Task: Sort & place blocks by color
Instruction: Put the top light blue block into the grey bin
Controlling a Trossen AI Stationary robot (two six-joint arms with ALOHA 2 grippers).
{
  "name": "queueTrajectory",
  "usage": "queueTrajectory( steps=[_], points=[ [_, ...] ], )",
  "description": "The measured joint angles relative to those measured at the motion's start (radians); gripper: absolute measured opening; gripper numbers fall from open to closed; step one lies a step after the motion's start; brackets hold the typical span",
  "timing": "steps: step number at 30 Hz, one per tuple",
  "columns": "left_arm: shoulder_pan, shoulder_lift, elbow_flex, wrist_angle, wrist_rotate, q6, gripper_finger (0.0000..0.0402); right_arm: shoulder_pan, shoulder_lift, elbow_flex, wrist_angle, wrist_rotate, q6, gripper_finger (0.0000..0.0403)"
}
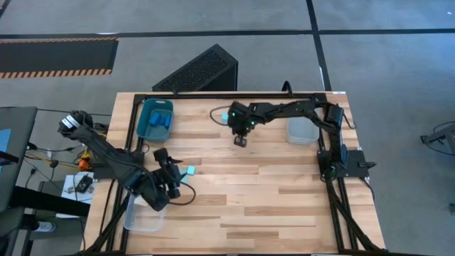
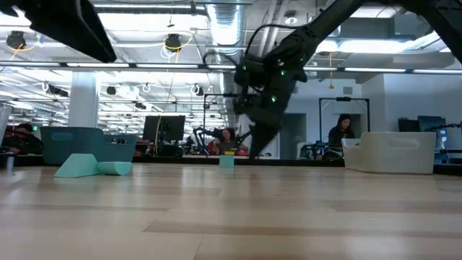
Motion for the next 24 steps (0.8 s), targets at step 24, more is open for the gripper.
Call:
queueTrajectory(
  steps=[24],
  points=[
    [0.255,0.0,-0.233,0.746,0.124,0.417,0.0217,-0.175,0.252,0.52,-0.247,-0.239,-0.1,0.0001]
  ],
)
